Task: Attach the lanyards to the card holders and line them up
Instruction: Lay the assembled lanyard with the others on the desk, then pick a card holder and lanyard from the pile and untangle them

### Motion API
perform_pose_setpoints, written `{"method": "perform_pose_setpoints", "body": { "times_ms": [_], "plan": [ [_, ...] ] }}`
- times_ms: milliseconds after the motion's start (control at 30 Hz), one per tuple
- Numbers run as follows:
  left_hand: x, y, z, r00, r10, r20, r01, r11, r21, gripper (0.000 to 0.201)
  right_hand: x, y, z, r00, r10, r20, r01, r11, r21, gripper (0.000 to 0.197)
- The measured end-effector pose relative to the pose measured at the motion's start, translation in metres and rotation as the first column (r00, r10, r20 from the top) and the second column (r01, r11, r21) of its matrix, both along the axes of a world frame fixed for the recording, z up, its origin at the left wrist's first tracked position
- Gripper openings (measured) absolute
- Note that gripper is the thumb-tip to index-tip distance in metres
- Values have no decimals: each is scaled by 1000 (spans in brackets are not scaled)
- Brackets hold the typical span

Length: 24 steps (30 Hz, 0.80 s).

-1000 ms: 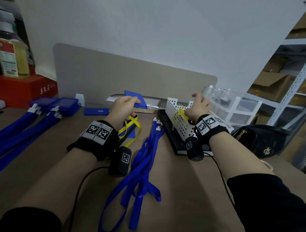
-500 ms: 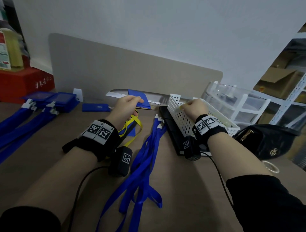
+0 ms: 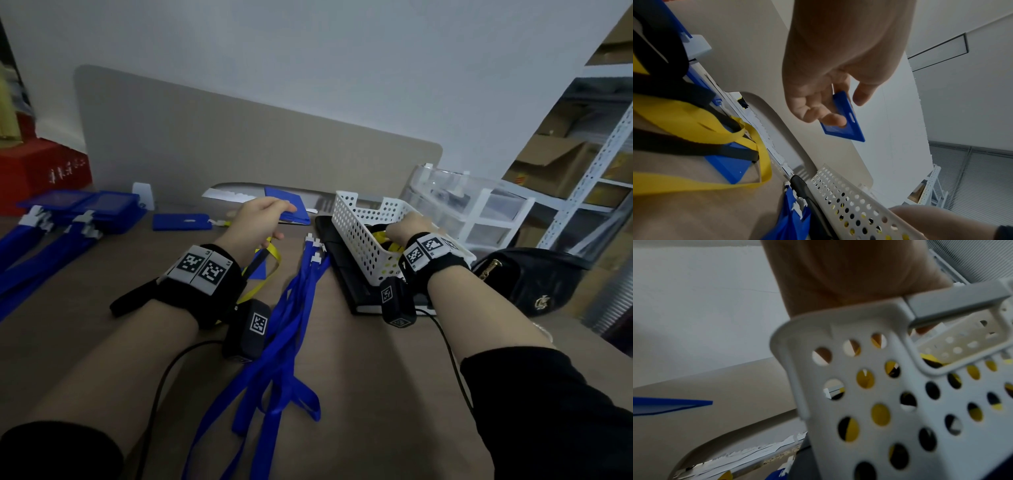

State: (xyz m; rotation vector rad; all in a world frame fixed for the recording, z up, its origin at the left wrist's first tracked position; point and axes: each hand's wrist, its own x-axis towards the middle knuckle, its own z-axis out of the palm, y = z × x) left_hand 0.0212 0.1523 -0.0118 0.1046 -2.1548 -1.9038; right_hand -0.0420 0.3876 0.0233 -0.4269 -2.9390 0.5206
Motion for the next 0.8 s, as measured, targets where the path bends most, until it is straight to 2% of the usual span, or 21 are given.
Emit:
{"method": "perform_pose_setpoints", "body": {
  "times_ms": [67, 100, 167, 233, 333, 400, 467, 567, 633, 700, 767, 800],
  "plan": [
    [1, 0, -1, 999, -25, -36, 23, 998, -53, 18, -1, -2, -1, 998, -58, -35, 61, 994, 94, 44],
    [1, 0, -1, 998, -33, -53, 29, 996, -82, 18, 0, -5, -1, 994, -61, -86, 66, 996, 60, 50],
    [0, -2, -1, 997, -35, -65, 28, 994, -106, 20, -1, -11, 0, 974, 0, -228, -13, 998, -55, 48],
    [-2, -4, 0, 998, -34, -57, 28, 995, -96, 23, 1, -23, 2, 928, 98, -360, -144, 984, -105, 37],
    [-5, -7, 1, 999, -45, -25, 43, 997, -63, 34, 1, -53, 4, 881, 261, -395, -293, 956, -22, 28],
    [-9, -11, 0, 999, -33, 7, 33, 999, -33, 43, -6, -74, 0, 868, 347, -355, -366, 931, 14, 26],
    [-16, -15, -2, 999, -16, 39, 16, 1000, -2, 46, -15, -90, -6, 873, 393, -288, -427, 902, -61, 26],
    [-29, -20, -7, 996, -3, 90, 3, 1000, 6, 49, -28, -109, -15, 898, 434, -72, -439, 896, -64, 27],
    [-37, -24, -10, 993, -5, 115, 5, 1000, -2, 51, -44, -118, -26, 909, 412, 57, -412, 911, -11, 26],
    [-43, -27, -12, 992, -8, 127, 10, 1000, -13, 52, -68, -125, -38, 909, 374, 184, -388, 921, 43, 38],
    [-46, -31, -12, 991, -14, 135, 18, 999, -28, 51, -63, -130, -37, 868, 364, 337, -432, 889, 151, 44],
    [-48, -32, -13, 990, -18, 138, 23, 999, -36, 51, -60, -130, -35, 833, 378, 404, -489, 845, 217, 35]
  ]
}}
